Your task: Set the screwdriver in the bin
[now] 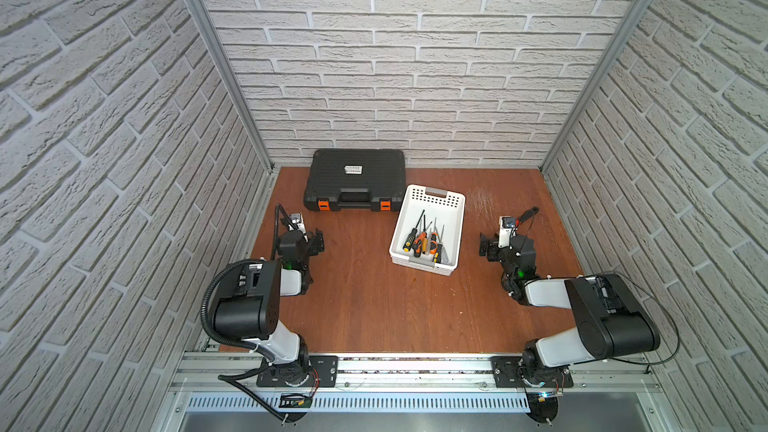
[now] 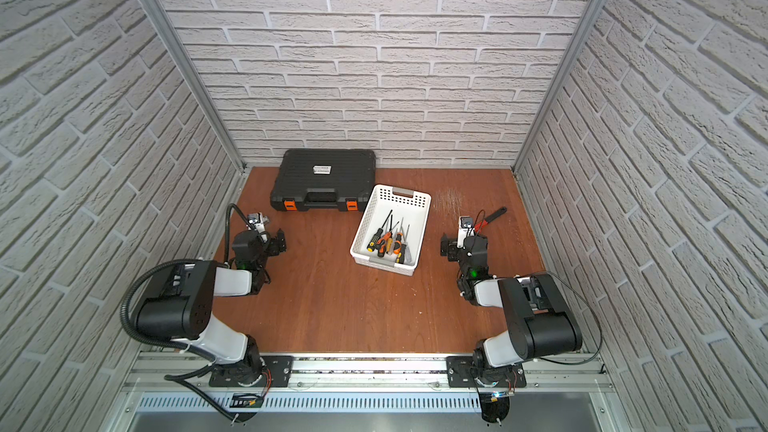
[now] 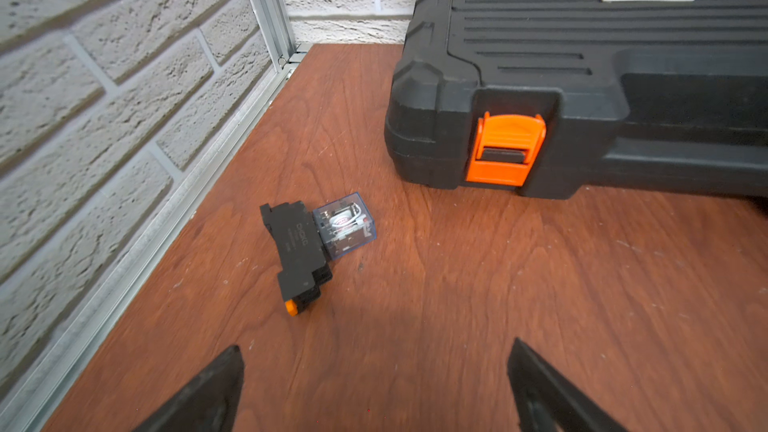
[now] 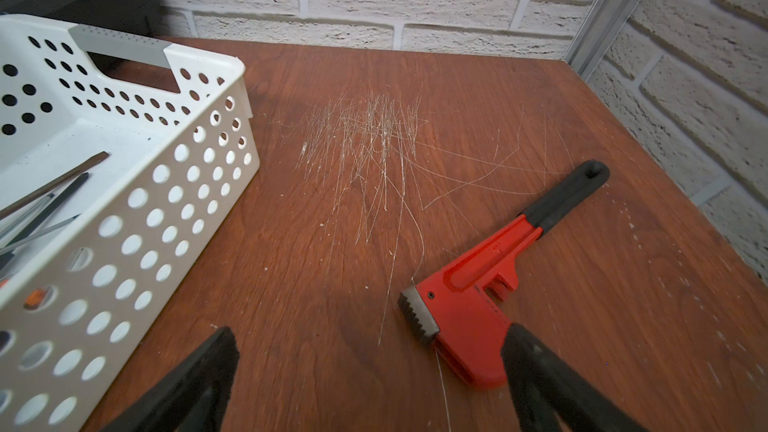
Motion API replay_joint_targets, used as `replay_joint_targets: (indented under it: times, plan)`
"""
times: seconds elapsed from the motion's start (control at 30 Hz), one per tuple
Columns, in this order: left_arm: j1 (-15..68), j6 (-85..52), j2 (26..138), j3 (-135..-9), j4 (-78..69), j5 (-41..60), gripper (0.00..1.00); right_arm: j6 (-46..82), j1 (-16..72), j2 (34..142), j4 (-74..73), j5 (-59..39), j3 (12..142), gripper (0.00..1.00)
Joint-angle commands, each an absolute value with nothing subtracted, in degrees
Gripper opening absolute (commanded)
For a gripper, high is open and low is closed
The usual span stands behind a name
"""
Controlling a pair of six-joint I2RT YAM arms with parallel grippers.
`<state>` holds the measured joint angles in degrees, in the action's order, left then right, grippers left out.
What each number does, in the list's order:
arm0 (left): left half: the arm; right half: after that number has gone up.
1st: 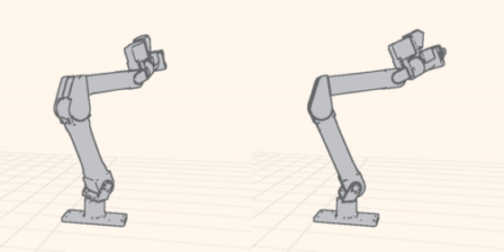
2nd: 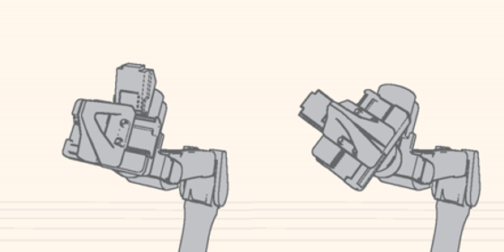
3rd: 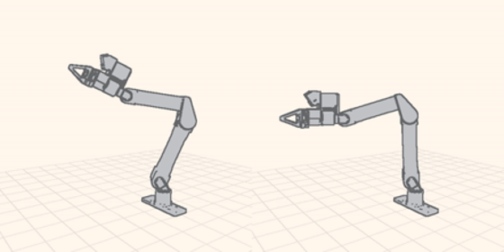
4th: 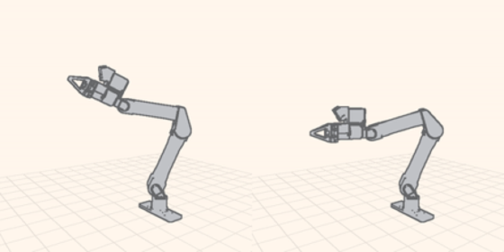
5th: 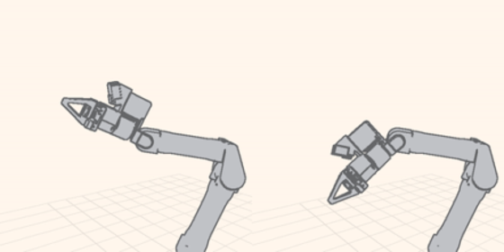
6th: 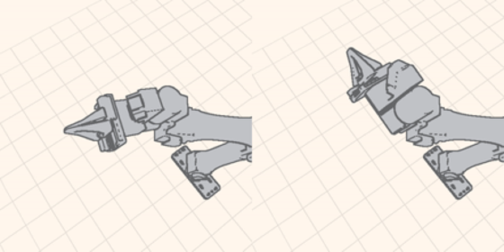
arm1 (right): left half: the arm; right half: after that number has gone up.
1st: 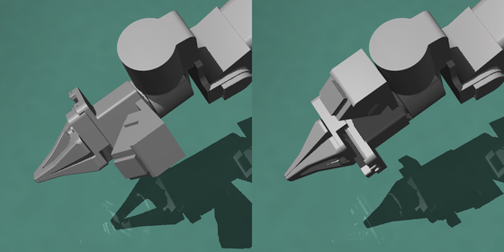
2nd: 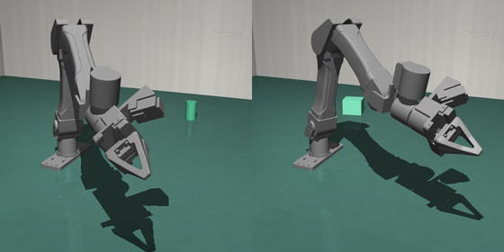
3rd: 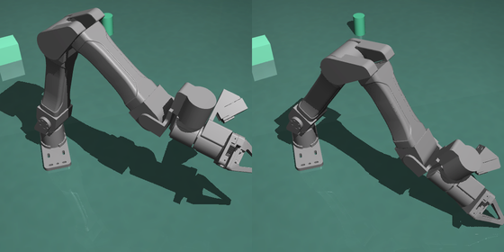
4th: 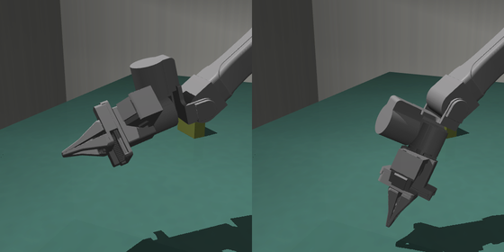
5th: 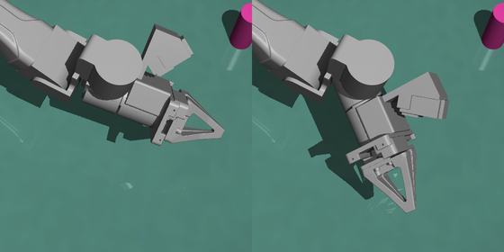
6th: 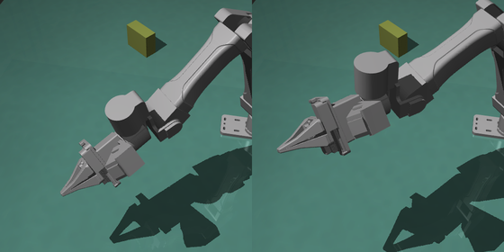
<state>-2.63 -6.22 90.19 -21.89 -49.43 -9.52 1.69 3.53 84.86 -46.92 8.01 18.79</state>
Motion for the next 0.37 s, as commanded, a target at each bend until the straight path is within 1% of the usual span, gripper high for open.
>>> replay_joint_targets:
  times: [0.0, 0.33]
  plan:
    - [-3.1, -6.5, 90.2, -21.6, -53.8, -8.9, 0.98, 1.8, 3.3, 83.5, -47.4, 7.0, 20.1, 1.0]
    - [-3.1, -6.5, 90.1, -21.8, -53.4, -8.6, 0.98, 1.8, 3.2, 83.6, -47.5, 7.0, 20.1, 1.0]
